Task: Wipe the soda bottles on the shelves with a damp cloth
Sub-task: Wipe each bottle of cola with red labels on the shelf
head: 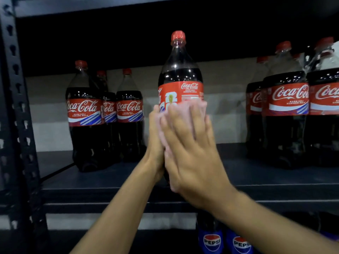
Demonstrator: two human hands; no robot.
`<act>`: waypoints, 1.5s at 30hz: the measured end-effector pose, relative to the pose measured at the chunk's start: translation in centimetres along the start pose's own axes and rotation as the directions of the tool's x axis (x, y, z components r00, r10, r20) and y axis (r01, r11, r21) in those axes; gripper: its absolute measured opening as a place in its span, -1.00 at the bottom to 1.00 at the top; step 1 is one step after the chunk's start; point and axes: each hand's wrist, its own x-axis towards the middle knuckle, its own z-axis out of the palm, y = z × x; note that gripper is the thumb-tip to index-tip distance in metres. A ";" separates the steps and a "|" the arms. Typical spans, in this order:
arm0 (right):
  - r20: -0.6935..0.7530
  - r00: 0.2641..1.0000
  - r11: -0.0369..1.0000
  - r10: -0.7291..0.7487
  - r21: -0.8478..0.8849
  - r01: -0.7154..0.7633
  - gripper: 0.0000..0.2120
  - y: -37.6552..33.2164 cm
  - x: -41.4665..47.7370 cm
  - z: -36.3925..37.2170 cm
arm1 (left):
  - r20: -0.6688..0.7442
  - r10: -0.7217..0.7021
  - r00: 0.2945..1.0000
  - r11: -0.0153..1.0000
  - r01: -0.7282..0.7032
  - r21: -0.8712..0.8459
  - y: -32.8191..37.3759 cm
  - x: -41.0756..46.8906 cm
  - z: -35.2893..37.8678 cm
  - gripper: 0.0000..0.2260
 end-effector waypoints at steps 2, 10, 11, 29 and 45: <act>-0.121 0.953 0.956 -0.279 -0.126 0.264 -0.45 1.6 -2.7 -0.3 | 0.043 -0.037 0.998 0.999 0.038 -0.020 0.1 0.5 -0.3 -0.44; -0.169 0.935 0.949 -0.312 -0.014 0.314 -0.44 2.4 5.3 -4.2 | 0.050 -0.116 0.992 0.992 0.114 0.046 0.8 0.6 -0.9 -0.47; -0.170 0.949 0.959 -0.268 0.044 0.279 -0.42 2.6 7.3 -5.1 | 0.052 -0.147 0.988 0.988 0.144 0.047 0.9 0.7 -0.9 -0.50; -0.115 0.916 0.923 -0.384 -0.055 0.380 -0.43 2.1 -1.1 -1.6 | 0.046 -0.017 0.999 0.999 0.015 0.042 0.4 0.0 -1.3 -0.37; -0.085 0.992 0.932 -0.098 0.340 0.122 -0.43 2.6 13.9 -8.1 | -0.005 -0.125 0.992 0.980 0.125 0.155 1.9 -2.0 -1.1 -0.34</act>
